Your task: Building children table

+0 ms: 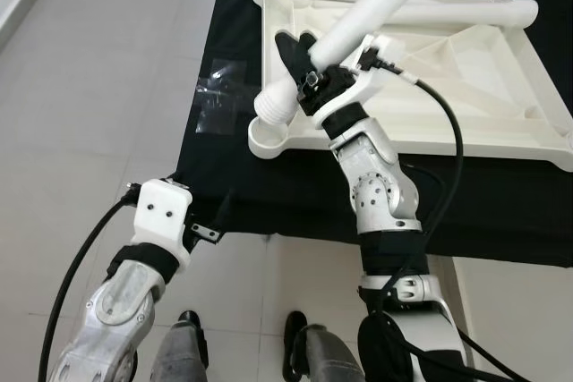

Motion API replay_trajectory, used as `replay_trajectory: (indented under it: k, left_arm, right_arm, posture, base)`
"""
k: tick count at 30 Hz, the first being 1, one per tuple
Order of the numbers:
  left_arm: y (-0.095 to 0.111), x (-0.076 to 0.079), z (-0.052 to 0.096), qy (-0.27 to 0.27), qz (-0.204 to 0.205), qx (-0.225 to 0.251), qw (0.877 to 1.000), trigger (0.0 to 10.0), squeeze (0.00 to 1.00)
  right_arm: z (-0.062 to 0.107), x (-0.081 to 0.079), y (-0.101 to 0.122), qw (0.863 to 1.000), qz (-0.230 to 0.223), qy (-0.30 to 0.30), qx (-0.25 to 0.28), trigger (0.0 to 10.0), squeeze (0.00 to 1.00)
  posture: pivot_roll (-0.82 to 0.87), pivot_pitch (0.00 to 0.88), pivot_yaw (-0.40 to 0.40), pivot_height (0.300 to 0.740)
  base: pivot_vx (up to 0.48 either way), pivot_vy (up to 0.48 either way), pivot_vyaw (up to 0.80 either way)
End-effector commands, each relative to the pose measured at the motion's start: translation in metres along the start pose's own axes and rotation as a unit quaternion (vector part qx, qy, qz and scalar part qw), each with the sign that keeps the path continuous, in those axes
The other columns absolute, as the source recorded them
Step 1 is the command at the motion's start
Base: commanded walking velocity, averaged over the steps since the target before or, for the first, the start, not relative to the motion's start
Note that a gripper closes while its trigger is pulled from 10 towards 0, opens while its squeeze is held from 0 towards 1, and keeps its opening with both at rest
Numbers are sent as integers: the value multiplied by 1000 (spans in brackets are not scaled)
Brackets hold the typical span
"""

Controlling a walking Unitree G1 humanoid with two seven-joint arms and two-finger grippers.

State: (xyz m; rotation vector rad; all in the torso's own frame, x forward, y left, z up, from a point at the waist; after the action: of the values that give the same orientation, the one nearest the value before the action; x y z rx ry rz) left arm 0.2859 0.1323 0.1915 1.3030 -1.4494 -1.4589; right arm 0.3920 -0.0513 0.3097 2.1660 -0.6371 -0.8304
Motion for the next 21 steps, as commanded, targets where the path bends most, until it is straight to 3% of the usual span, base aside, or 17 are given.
replay_trajectory:
  k: [1, 3, 6, 12, 17, 21]
  left_arm:
    - [-7, -2, 0, 1, 4, -13, 1000, 10000, 0]
    - [-4, -9, -5, 9, 2, -5, 1000, 10000, 0]
    - [-2, -17, -10, 20, 4, -1, 1000, 10000, 0]
    - [-2, -28, -17, 43, 15, 1, 999, 10000, 0]
    - [-7, -34, -21, 57, 12, -7, 998, 10000, 0]
    - [-11, -37, -23, 66, 13, -12, 998, 10000, 0]
  right_arm:
    - [-1, -1, 13, 999, -16, 12, 31, 10000, 0]
    - [-3, -2, 17, 998, -33, 19, 41, 10000, 0]
    - [-5, -2, 18, 999, -22, 25, 38, 10000, 0]
    - [-3, 4, 6, 999, 44, 10, 3, 10000, 0]
    - [8, 37, -9, 988, 123, -83, -46, 10000, 0]
    - [15, 50, -13, 982, 142, -110, -62, 10000, 0]
  posture:
    - [145, 198, -74, 740]
    - [146, 180, -73, 740]
    - [141, 169, -71, 740]
    - [117, 140, -79, 740]
    - [106, 126, -68, 740]
    - [99, 117, -63, 740]
  base:
    - [0, 0, 0]
    - [0, 0, 0]
    - [0, 0, 0]
    - [0, 0, 0]
    - [0, 0, 0]
    - [0, 0, 0]
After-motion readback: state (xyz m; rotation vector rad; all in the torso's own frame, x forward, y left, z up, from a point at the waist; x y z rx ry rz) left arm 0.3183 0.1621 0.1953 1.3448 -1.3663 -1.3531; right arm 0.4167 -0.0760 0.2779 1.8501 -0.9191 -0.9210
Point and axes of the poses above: a point about 5 cm out from each wrist's last joint towards the gripper, its own z axis pointing back from the gripper into the wrist, its own y axis along the axis of the wrist's last joint, x = y × z, the point moved 5 cm from there along -z, pointing out of the wrist towards the gripper, and after that the axes turned 1 degree about -z, right-handed, at the moved point
